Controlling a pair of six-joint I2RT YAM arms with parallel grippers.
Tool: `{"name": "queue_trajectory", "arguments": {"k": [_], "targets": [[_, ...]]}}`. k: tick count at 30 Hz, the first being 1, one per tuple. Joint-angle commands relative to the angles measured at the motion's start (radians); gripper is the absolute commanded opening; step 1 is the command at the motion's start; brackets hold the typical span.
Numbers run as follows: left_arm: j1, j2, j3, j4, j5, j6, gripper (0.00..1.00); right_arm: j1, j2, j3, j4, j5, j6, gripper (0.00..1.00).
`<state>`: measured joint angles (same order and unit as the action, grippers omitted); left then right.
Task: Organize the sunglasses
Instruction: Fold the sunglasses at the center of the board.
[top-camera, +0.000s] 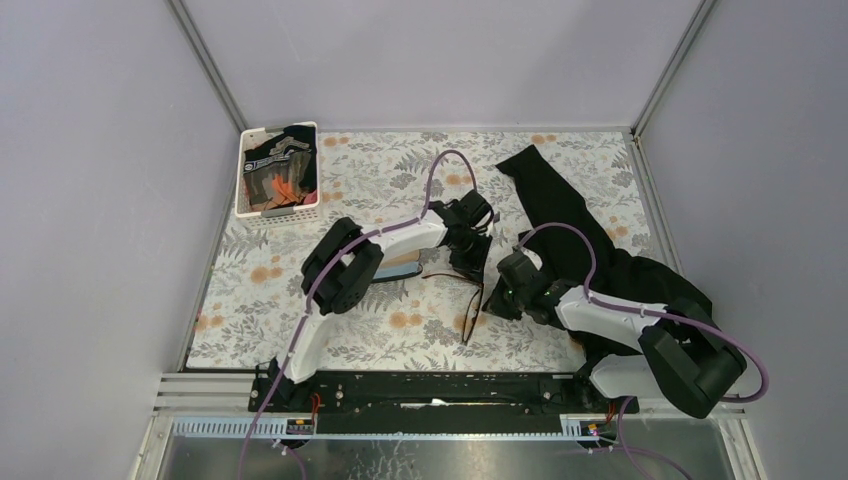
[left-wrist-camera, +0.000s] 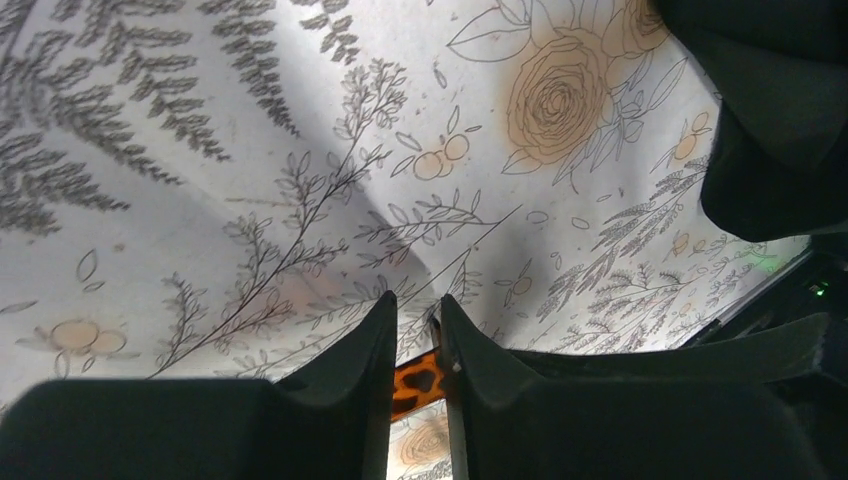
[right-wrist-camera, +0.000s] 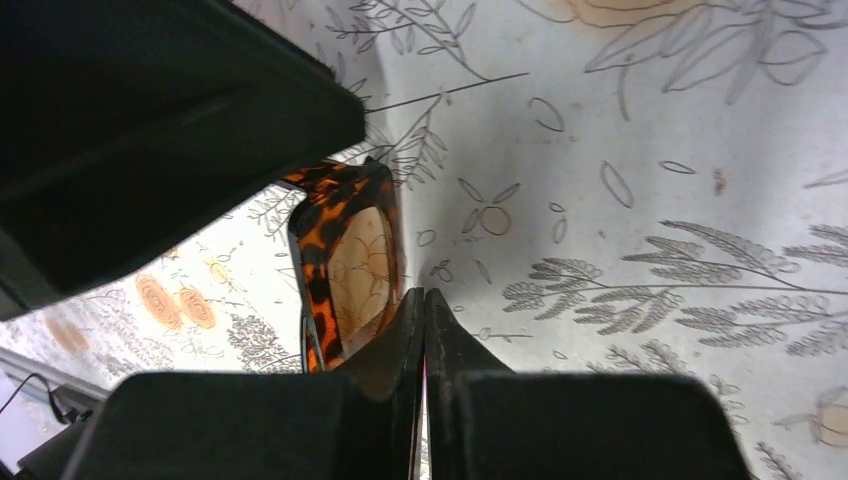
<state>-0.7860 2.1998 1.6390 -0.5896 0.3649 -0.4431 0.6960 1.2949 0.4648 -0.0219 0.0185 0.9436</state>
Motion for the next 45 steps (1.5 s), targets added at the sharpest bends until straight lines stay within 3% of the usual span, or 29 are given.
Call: {"name": "queue_trajectory", "arguments": {"k": [1, 8, 12, 22, 28, 38, 45], "targets": [[0.010, -0.077, 0.001, -0.047, -0.073, -0.005, 0.27, 0.010, -0.067, 0.014, -0.136, 0.100, -0.014, 0.03], [0.087, -0.203, -0.021, -0.071, -0.158, 0.008, 0.28, 0.011, -0.252, 0.021, -0.225, 0.098, -0.051, 0.32], [0.132, -0.218, -0.067, -0.080, -0.180, 0.032, 0.28, 0.026, -0.254, 0.046, -0.190, 0.049, -0.043, 0.46], [0.148, -0.166, -0.136, -0.072, -0.172, 0.022, 0.28, 0.065, -0.081, 0.064, -0.048, 0.003, 0.006, 0.50], [0.129, -0.178, -0.167, -0.071, -0.156, 0.015, 0.28, 0.066, -0.022, 0.052, 0.008, -0.017, 0.041, 0.45], [0.069, -0.241, -0.246, -0.064, -0.151, -0.024, 0.28, 0.065, -0.009, 0.037, 0.029, 0.022, 0.085, 0.01], [0.011, -0.256, -0.255, -0.064, -0.161, -0.062, 0.27, 0.065, 0.007, 0.109, -0.149, 0.135, 0.085, 0.00]]}}
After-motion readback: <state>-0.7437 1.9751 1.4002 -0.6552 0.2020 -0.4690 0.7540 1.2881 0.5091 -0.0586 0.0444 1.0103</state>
